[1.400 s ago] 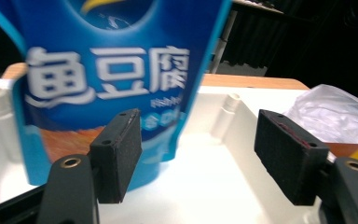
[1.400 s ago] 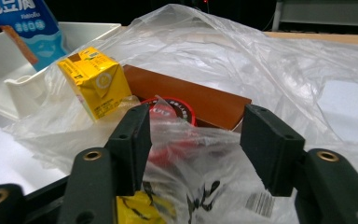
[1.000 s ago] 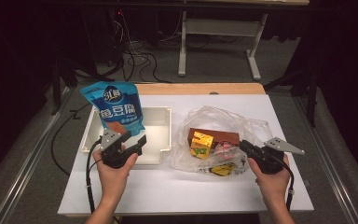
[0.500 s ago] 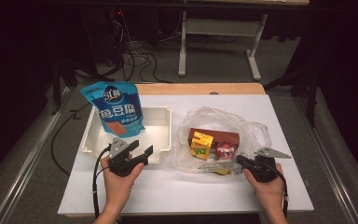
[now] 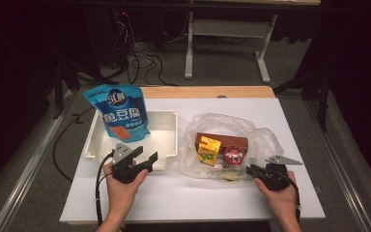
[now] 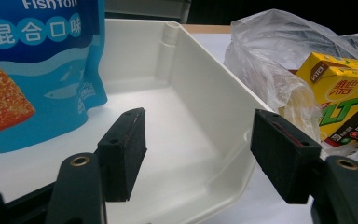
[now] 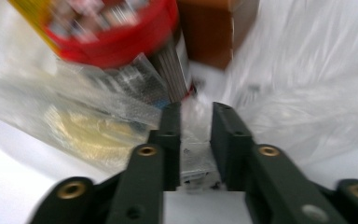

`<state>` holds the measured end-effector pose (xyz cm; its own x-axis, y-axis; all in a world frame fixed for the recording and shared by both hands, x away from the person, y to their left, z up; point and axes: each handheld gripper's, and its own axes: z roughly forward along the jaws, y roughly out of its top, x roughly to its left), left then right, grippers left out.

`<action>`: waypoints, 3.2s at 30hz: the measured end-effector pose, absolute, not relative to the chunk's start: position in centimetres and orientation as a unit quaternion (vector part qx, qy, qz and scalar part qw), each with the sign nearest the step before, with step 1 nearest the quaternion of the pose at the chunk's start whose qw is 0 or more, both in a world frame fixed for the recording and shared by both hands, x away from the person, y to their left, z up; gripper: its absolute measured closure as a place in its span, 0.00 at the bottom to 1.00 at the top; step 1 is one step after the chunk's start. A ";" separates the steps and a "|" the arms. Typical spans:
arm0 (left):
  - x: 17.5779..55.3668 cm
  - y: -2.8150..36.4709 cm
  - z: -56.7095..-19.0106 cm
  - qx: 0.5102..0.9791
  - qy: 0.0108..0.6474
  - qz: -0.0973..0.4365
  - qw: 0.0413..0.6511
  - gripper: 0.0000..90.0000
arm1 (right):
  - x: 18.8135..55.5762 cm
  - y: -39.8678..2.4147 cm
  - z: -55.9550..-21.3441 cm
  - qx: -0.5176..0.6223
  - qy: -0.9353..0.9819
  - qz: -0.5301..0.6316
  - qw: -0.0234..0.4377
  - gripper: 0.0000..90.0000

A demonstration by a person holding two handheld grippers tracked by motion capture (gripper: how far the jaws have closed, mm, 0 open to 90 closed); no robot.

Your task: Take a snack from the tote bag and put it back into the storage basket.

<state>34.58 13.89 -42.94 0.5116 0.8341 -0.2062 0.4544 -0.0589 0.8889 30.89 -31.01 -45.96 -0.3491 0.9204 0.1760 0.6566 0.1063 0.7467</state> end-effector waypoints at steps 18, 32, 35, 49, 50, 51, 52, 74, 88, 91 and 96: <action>34.8 14.5 -42.8 0.695 0.467 0.179 0.517 0.40 | 30.6 -29.5 -41.3 0.474 0.727 0.459 0.191 0.49; 34.9 15.0 -42.7 0.692 0.469 0.176 0.520 0.40 | 33.3 -25.9 -40.2 0.443 0.754 0.453 0.174 0.39; 34.9 15.0 -42.8 0.693 0.469 0.174 0.519 0.40 | 33.9 -25.5 -40.1 0.439 0.761 0.448 0.168 0.37; 34.9 15.2 -42.7 0.693 0.467 0.175 0.520 0.40 | 36.2 -22.8 -39.7 0.404 0.791 0.438 0.143 0.32; 34.9 15.2 -42.7 0.693 0.468 0.175 0.520 0.40 | 36.3 -22.6 -39.8 0.403 0.792 0.436 0.141 0.32; 34.9 15.2 -42.7 0.693 0.467 0.175 0.521 0.40 | 36.4 -22.4 -39.8 0.401 0.794 0.434 0.142 0.32; 35.0 15.2 -42.7 0.693 0.468 0.176 0.520 0.40 | 36.6 -22.3 -39.9 0.400 0.796 0.431 0.142 0.32; 34.9 14.8 -42.7 0.697 0.461 0.171 0.522 0.40 | 39.8 -19.4 -41.2 0.378 0.839 0.371 0.122 0.41; 34.8 14.5 -42.8 0.702 0.455 0.171 0.521 0.41 | 39.0 -19.8 -42.0 0.374 0.845 0.364 0.118 0.57; 34.8 14.6 -42.7 0.701 0.455 0.171 0.522 0.41 | 38.9 -19.9 -41.9 0.377 0.844 0.361 0.122 0.58; 34.8 14.6 -42.7 0.700 0.455 0.171 0.523 0.42 | 38.6 -20.5 -41.1 0.388 0.833 0.373 0.127 0.58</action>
